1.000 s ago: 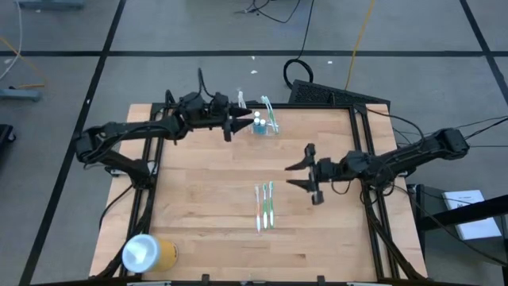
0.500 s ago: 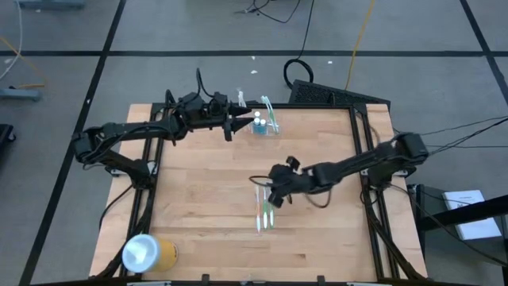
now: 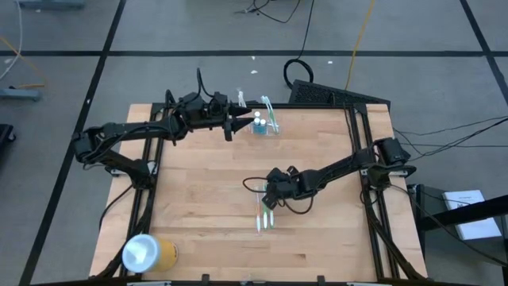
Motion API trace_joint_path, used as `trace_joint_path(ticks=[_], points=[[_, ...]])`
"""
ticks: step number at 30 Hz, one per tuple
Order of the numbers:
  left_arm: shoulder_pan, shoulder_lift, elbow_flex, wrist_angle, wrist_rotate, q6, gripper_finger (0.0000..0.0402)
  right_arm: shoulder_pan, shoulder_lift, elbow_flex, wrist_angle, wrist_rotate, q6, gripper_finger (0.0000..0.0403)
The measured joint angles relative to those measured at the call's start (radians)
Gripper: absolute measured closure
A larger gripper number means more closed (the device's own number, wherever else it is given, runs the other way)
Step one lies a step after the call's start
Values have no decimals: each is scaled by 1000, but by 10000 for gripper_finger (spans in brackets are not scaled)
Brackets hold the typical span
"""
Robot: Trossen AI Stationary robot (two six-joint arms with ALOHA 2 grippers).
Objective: Pick & Place toothbrushing station
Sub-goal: Put the green toothbrush into the transparent organizer
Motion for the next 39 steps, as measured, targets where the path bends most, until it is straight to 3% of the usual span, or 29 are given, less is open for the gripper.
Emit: trace_joint_path(ticks=[25,39], points=[[0,0,0,0,0,7,165,-34,62,2,16,-20,-44,244],[0,0,0,0,0,6,165,-34,61,0,17,-47,-42,320]])
